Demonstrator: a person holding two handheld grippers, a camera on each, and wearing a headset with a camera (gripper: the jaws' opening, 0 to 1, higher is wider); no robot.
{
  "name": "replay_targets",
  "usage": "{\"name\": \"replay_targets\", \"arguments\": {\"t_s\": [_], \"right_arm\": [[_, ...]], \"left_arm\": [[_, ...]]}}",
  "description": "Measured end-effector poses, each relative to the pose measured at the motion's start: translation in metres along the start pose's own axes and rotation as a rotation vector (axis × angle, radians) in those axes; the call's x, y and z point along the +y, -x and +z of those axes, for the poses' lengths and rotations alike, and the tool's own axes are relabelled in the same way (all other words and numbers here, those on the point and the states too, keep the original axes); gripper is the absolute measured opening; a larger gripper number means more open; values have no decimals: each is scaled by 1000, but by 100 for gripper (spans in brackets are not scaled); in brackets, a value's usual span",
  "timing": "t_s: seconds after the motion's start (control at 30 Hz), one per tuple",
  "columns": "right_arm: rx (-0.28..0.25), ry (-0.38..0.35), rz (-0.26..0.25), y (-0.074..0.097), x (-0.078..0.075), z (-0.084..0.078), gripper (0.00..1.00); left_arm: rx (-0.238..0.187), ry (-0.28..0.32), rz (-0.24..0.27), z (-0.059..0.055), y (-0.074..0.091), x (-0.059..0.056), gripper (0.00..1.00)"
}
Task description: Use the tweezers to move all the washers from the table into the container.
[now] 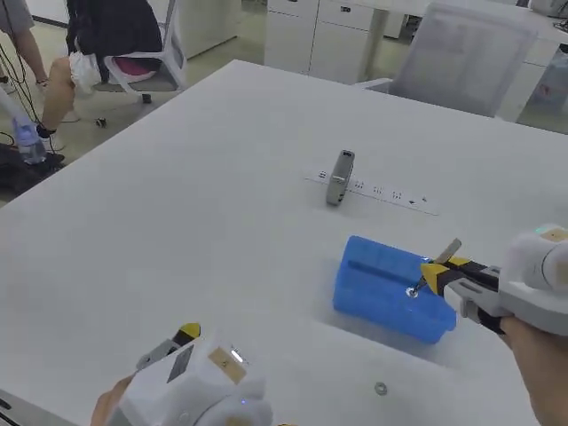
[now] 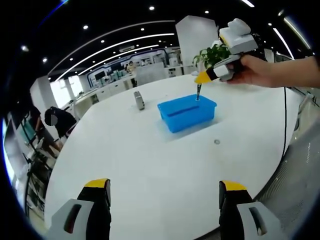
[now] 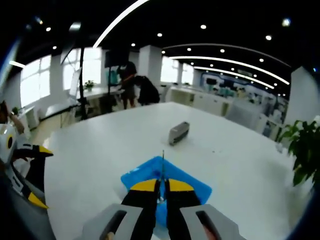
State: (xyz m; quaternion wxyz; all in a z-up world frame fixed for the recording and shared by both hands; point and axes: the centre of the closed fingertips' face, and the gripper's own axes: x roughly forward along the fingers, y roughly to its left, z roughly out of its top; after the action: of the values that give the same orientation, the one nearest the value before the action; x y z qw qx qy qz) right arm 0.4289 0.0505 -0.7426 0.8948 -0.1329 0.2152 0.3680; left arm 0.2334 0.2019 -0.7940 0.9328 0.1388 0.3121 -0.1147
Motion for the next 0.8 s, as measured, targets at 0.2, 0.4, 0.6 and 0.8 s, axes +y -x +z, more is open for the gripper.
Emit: {"name": "replay_targets", "arguments": {"t_s": [0.2, 0.4, 0.6, 0.8], "right_arm": [[51, -10, -5, -10, -5, -19, 2], [73, -19, 3, -21, -4, -31, 2], [88, -33, 11, -25, 1, -41, 2], [89, -55, 27, -33, 4, -42, 2]], "left_arm": [[10, -5, -5, -2, -1, -1, 92], [18, -8, -11, -3, -1, -3, 92], [25, -1, -4, -4, -1, -1, 92], [32, -6, -8, -5, -2, -2, 92]]}}
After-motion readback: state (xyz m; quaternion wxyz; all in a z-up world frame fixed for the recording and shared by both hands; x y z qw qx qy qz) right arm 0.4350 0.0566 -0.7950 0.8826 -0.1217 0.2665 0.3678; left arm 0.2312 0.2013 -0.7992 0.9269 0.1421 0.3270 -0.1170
